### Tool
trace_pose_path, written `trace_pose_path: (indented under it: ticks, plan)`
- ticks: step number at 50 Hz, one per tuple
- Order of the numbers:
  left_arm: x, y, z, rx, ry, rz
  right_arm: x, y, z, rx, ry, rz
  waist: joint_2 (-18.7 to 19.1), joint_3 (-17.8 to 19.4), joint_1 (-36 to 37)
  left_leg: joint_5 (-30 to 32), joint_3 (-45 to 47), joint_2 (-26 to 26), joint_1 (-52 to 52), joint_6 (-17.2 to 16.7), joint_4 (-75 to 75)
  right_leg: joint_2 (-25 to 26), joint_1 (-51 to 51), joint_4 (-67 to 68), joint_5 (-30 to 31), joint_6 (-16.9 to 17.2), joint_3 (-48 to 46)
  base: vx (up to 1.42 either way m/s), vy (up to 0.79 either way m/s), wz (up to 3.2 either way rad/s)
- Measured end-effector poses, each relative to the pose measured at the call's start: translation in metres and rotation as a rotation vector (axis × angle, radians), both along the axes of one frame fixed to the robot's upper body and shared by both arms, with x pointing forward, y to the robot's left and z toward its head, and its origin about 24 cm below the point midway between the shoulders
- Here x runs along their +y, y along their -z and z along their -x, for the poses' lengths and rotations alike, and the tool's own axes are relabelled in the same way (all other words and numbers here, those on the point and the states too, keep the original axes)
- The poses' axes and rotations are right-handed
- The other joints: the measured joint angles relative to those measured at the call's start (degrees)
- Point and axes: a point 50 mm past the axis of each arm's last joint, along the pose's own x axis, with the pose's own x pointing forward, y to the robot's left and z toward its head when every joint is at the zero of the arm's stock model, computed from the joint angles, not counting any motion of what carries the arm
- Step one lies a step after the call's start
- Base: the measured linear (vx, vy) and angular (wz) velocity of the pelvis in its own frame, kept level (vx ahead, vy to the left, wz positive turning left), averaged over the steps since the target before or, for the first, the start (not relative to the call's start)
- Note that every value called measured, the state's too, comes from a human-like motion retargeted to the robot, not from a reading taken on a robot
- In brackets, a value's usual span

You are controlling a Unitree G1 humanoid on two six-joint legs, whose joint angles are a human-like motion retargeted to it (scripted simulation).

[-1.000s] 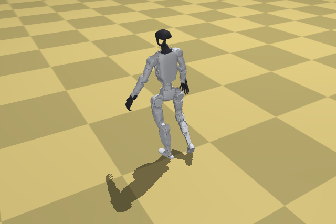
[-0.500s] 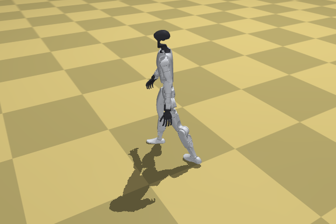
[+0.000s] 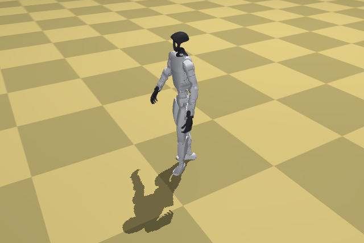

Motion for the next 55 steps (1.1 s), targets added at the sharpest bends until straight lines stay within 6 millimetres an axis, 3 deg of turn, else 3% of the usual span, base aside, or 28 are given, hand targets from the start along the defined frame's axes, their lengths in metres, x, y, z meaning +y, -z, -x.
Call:
trace_pose_path:
  ticks: [2,5,8,10,13,17,20,23,27,31,34,39,42,45,48,50,55]
  plan:
    - [-0.005,-0.002,-0.017,-0.030,0.064,0.007,0.002,0.002,0.004,0.019,0.001,-0.005,0.6,-0.1,1.0,1.4,1.8,-0.6,0.9,-0.1,-3.4,1.5,2.2,-2.0,0.7,-1.3,-1.9,0.22,-0.03,0.97]
    - [-0.012,-0.005,-0.037,-0.060,0.188,0.005,0.007,0.007,0.011,0.048,0.000,-0.026,0.8,-0.2,2.0,1.9,-4.1,-0.6,2.3,1.5,-5.3,3.3,5.9,-5.4,2.9,-2.2,-5.1,0.23,-0.01,1.19]
    - [-0.018,-0.008,-0.050,-0.080,0.341,0.011,0.015,0.012,0.021,0.063,-0.003,-0.071,1.4,0.1,4.1,1.3,-10.0,1.2,4.3,0.3,-4.9,4.5,6.9,-0.8,3.4,-3.9,-8.1,0.25,0.01,1.11]
    - [-0.022,-0.010,-0.059,-0.085,0.477,0.022,0.022,0.016,0.028,0.064,-0.003,-0.124,1.7,-0.8,7.1,1.0,-11.5,3.0,4.4,-1.3,-4.6,4.1,1.6,11.8,2.3,-5.3,-9.2,0.23,0.03,0.72]
    - [-0.022,-0.016,-0.079,-0.091,0.616,-0.047,0.035,0.018,0.026,0.048,-0.009,-0.189,0.5,-2.1,10.6,0.7,-14.1,4.2,3.1,-2.3,-5.1,2.3,-10.2,32.8,6.5,-5.5,-8.1,0.24,0.05,0.91]
    - [-0.018,-0.021,-0.097,-0.056,0.651,-0.166,0.041,0.016,0.018,0.026,-0.025,-0.214,1.3,1.0,10.5,0.0,-22.6,4.3,5.9,-2.7,-5.3,4.4,-19.0,50.2,13.8,-6.4,-1.2,0.34,0.04,1.92]
    - [-0.017,-0.022,-0.104,-0.020,0.635,-0.211,0.040,0.014,0.015,0.017,-0.041,-0.210,2.7,3.5,7.6,-0.6,-31.6,4.5,8.3,-3.2,-4.9,8.2,-22.3,54.7,12.5,-6.3,4.3,0.42,-0.01,2.73]
    - [-0.019,-0.022,-0.107,-0.009,0.630,-0.209,0.037,0.014,0.017,0.018,-0.043,-0.205,3.8,4.2,3.3,-1.2,-41.7,4.5,8.9,-3.2,-4.3,9.4,-23.2,50.1,7.3,-6.7,6.9,0.48,-0.04,3.15]
    - [-0.025,-0.021,-0.107,-0.055,0.630,-0.157,0.027,0.014,0.026,0.026,-0.016,-0.189,4.6,3.9,-4.0,-1.8,-56.4,2.9,9.1,-3.3,-3.9,7.2,-19.4,29.8,1.5,-5.5,9.5,0.52,-0.06,3.51]
    - [-0.028,-0.026,-0.114,-0.157,0.554,-0.147,0.012,0.012,0.027,0.047,0.018,-0.122,3.3,6.3,-9.1,-2.0,-69.6,-1.7,12.1,-1.6,-5.0,1.4,-9.5,4.0,4.2,-0.9,14.5,0.48,-0.12,3.08]
    - [-0.026,-0.029,-0.116,-0.205,0.463,-0.154,0.006,0.010,0.022,0.079,0.019,-0.062,2.6,8.3,-6.7,-1.9,-73.6,-3.6,14.0,0.9,-5.2,-0.8,-5.8,-2.0,5.9,0.7,16.8,0.30,-0.21,1.22]
    - [-0.020,-0.019,-0.089,-0.160,0.238,-0.103,0.004,0.004,0.004,0.139,-0.023,0.027,0.8,12.4,4.5,0.9,-66.4,-7.2,12.9,5.8,3.1,-3.0,-2.1,-0.8,3.7,0.1,17.5,0.22,-0.24,-0.20]
    - [-0.015,-0.007,-0.056,-0.060,0.122,-0.086,0.011,-0.002,-0.015,0.130,-0.060,0.050,-2.1,14.3,9.0,0.8,-54.3,-9.6,5.2,8.0,18.6,-6.5,-0.3,-1.0,3.0,0.7,17.3,0.23,-0.20,0.12]
    - [-0.010,0.004,-0.015,0.066,0.055,-0.077,0.023,-0.012,-0.044,0.031,-0.079,0.047,-3.5,14.2,11.2,-1.5,-42.0,-6.5,-3.5,8.0,31.3,-7.8,0.3,-0.9,2.3,1.3,15.8,0.25,-0.13,0.45]
    - [-0.008,0.010,0.022,0.179,-0.011,-0.064,0.036,-0.028,-0.080,-0.119,-0.103,0.032,-4.0,15.5,14.2,-0.5,-33.7,-3.8,-3.8,5.3,26.6,-8.3,1.5,-0.4,1.3,2.1,15.0,0.29,-0.08,0.11]
    - [-0.007,0.012,0.039,0.237,-0.055,-0.056,0.045,-0.043,-0.104,-0.235,-0.122,0.019,-3.6,17.0,16.6,3.7,-30.3,-3.1,-0.9,2.4,15.7,-7.9,2.5,0.4,0.5,2.4,15.2,0.30,-0.02,-0.16]
    - [-0.011,0.015,0.067,0.331,-0.024,-0.027,0.063,-0.076,-0.145,-0.466,-0.210,-0.036,2.9,16.7,20.9,15.3,-24.6,6.0,2.0,-6.5,-6.9,0.2,3.4,5.3,-2.2,-0.8,15.1,0.32,0.07,-0.06]
